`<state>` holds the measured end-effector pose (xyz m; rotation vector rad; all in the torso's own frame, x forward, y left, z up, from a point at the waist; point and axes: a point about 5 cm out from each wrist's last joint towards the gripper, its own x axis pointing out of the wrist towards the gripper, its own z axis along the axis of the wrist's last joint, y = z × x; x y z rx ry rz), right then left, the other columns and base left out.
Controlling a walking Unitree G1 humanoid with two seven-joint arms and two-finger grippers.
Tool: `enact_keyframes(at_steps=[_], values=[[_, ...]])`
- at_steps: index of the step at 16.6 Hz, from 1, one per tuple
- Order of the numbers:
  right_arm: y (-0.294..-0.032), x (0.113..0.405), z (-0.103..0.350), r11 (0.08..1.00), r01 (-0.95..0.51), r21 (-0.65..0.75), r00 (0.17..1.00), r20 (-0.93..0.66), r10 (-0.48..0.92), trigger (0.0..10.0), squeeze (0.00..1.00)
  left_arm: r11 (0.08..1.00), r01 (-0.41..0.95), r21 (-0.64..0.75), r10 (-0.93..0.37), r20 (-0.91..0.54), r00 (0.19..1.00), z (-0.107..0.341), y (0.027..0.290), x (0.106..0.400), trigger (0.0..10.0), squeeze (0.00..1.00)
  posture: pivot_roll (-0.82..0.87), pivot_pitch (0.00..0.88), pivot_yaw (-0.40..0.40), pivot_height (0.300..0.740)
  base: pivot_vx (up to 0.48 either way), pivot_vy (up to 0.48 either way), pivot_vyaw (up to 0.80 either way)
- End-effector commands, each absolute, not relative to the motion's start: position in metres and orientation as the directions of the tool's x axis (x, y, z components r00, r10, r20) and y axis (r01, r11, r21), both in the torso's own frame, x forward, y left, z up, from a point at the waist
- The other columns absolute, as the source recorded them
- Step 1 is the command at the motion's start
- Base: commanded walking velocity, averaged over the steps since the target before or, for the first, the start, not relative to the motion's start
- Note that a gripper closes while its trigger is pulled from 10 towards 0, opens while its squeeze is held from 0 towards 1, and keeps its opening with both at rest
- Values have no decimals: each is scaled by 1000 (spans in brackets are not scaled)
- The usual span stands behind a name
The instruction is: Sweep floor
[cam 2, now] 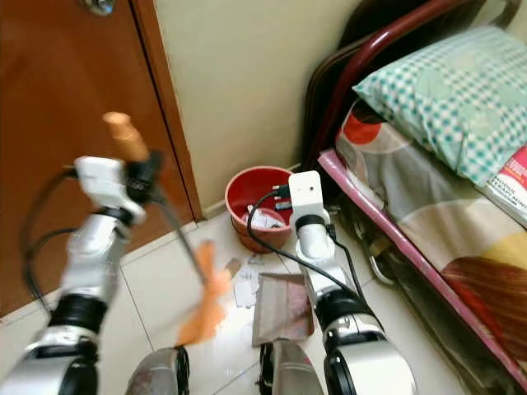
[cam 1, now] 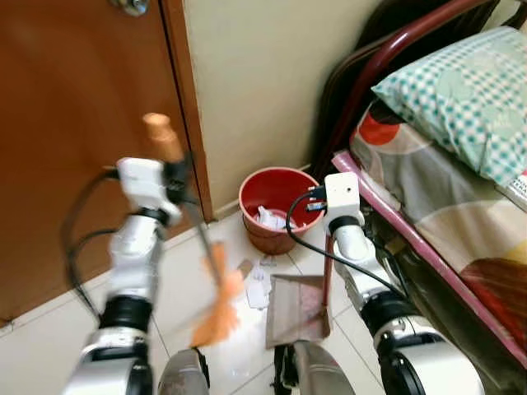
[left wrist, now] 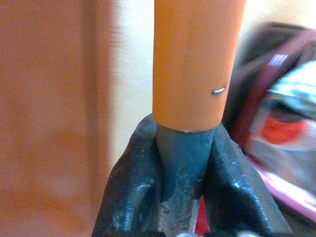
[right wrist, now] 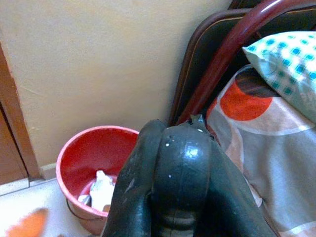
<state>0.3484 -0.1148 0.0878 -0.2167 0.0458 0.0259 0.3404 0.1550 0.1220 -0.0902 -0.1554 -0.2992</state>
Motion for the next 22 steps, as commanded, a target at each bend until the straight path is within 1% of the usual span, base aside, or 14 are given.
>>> enact_keyframes(at_steps=[1, 2, 4, 5, 6, 8, 10, 13, 14, 16, 18, 21, 22], values=[[-110, 348, 81, 971, -80, -223, 992, -110, 57, 10000, 0, 905, 412, -108, -395, 150, 906, 118, 130, 340, 10000, 0, 13, 135, -65, 740, 0, 0, 0], [-104, 348, 83, 966, -124, -226, 988, -114, 100, 10000, 0, 872, 482, -80, -469, 145, 871, 116, 116, 335, 10000, 0, 13, 135, -64, 740, 0, 0, 0], [-107, 348, 83, 959, -155, -236, 984, -127, 128, 10000, 0, 872, 486, -48, -476, 143, 868, 115, 117, 333, 10000, 0, 9, 141, -59, 740, 0, 0, 0], [-113, 347, 82, 962, -171, -215, 979, -145, 141, 10000, 0, 882, 470, -23, -463, 146, 874, 117, 125, 332, 10000, 0, 8, 145, -59, 740, 0, 0, 0], [-119, 346, 82, 957, -182, -224, 977, -155, 149, 10000, 0, 891, 453, -20, -446, 145, 883, 119, 135, 331, 10000, 0, 7, 151, -57, 740, 0, 0, 0], [-140, 343, 86, 951, -208, -230, 970, -176, 169, 10000, 0, 953, 296, 56, -301, 127, 945, 131, 175, 332, 10000, 0, 13, 160, -55, 740, 0, 0, 0], [-155, 339, 90, 949, -231, -216, 962, -197, 189, 10000, 0, 964, 260, 50, -265, 169, 949, 145, 203, 331, 10000, 0, 12, 171, -52, 740, 0, 0, 0], [-167, 334, 103, 935, -286, -211, 950, -188, 249, 10000, 0, 994, 104, 42, -110, 190, 976, 155, 235, 330, 10000, 0, -2, 189, -52, 740, 0, 0, 0], [-173, 330, 109, 926, -308, -219, 944, -192, 268, 10000, 0, 995, 84, 56, -94, 192, 977, 159, 239, 328, 10000, 0, -7, 191, -56, 740, 0, 0, 0], [-185, 323, 121, 924, -297, -239, 948, -187, 256, 10000, 0, 996, 57, 63, -68, 184, 981, 158, 243, 324, 10000, 0, -12, 183, -60, 740, 0, 0, 0], [-201, 315, 131, 945, -232, -232, 966, -169, 196, 10000, 0, 996, 27, 81, -37, 133, 990, 146, 245, 322, 10000, 0, -16, 179, -61, 740, 0, 0, 0], [-215, 301, 137, 969, -177, -170, 977, -152, 152, 10000, 0, 991, 65, 117, -75, 79, 994, 128, 236, 314, 10000, 0, -33, 164, -61, 740, 0, 0, 0], [-223, 295, 142, 976, -130, -174, 986, -128, 108, 10000, 0, 992, 70, 107, -76, 59, 995, 122, 234, 311, 10000, 0, -36, 159, -58, 740, 0, 0, 0]])
